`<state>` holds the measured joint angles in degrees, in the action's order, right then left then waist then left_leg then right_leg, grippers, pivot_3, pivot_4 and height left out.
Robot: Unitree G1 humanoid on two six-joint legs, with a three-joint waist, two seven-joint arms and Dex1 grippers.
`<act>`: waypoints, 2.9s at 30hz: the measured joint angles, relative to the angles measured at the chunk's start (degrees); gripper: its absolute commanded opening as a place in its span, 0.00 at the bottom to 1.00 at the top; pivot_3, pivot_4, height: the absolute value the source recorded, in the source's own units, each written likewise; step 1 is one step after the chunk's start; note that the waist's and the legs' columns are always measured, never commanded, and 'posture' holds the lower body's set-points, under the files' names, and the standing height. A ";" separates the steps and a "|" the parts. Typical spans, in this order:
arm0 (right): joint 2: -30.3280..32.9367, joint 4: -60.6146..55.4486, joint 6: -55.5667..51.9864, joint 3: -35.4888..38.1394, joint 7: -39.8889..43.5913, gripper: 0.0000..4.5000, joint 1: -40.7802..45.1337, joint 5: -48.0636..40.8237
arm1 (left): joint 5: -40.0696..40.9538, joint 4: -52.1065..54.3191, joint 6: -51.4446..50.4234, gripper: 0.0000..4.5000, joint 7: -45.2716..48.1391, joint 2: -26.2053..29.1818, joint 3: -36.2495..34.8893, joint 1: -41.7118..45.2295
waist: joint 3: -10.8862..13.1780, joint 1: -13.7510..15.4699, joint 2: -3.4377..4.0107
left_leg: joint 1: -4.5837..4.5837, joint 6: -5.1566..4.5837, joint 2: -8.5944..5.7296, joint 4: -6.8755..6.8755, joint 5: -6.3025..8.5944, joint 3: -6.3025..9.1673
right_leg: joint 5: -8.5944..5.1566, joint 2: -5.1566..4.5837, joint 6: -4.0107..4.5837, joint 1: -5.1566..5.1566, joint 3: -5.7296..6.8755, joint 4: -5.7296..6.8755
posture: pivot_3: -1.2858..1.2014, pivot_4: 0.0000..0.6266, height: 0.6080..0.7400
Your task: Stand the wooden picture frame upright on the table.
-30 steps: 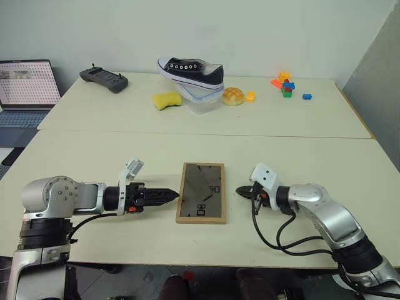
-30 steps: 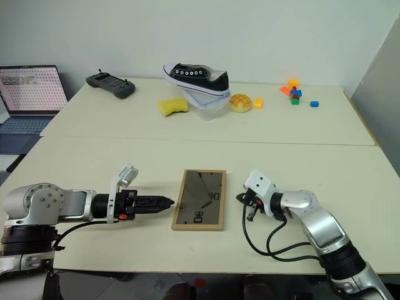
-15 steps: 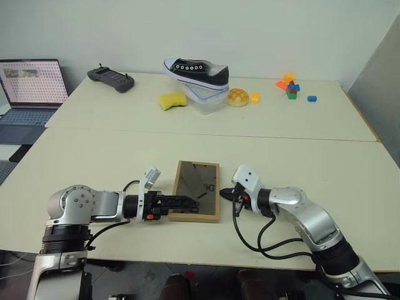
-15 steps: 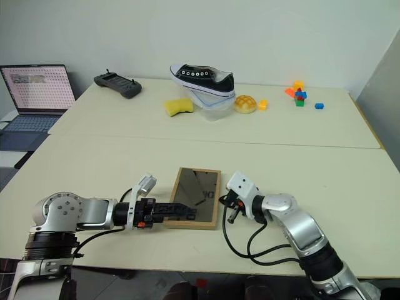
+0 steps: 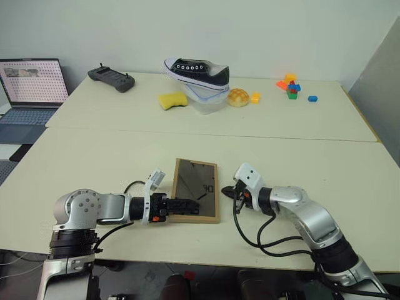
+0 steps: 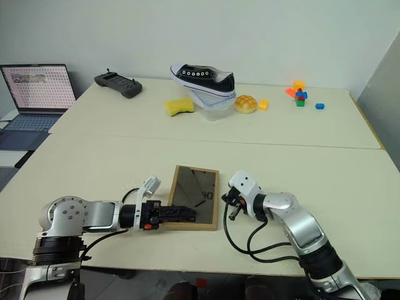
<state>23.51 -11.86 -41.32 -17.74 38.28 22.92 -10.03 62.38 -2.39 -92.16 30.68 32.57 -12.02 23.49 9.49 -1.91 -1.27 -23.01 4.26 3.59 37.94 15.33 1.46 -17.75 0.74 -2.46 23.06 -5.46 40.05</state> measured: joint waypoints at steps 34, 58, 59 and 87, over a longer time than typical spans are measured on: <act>-4.85 10.92 -9.90 16.23 7.38 0.99 27.23 -24.98 | -7.41 4.94 20.12 0.29 8.92 -3.43 5.50 9.65 | 0.11 -0.49 0.01 | -0.17 0.01 0.07 -0.04 -0.01 -0.03 | 0.01 0.04 0.02 0.17 0.01 -0.05 | 0.52 0.24 1.00; 19.00 3.67 32.49 16.06 10.65 0.99 2.22 -2.75 | 7.60 -2.87 1.81 0.29 5.28 -2.52 -3.11 11.00 | 0.16 -0.06 -0.06 | -0.27 -0.02 0.04 0.01 0.01 0.01 | -0.01 0.06 -0.04 0.18 0.07 -0.12 | 0.52 0.24 1.00; 19.18 4.88 36.88 15.82 9.68 0.99 1.94 -0.35 | 8.62 -4.14 1.21 0.29 4.81 -2.48 -3.47 11.41 | 0.16 -0.09 -0.06 | -0.27 -0.02 0.03 0.01 0.01 -0.01 | -0.01 0.06 -0.04 0.18 0.05 -0.12 | 0.52 0.24 1.00; 12.72 31.51 107.26 4.63 -38.27 0.46 19.08 54.64 | 50.17 -1.40 11.23 0.29 -16.88 6.70 11.80 6.89 | 0.18 -0.89 -0.08 | -0.02 0.31 -0.01 0.00 -0.18 -0.04 | 0.01 -0.05 0.00 0.09 -0.08 0.07 | 0.52 0.24 1.00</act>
<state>36.24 19.65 65.94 -13.11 0.01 42.00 44.62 112.55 -3.79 -80.93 13.80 39.26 -0.22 30.38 9.67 -2.80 -1.35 -23.02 4.57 3.58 37.93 15.15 1.42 -17.74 0.69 -2.47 23.15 -5.54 40.12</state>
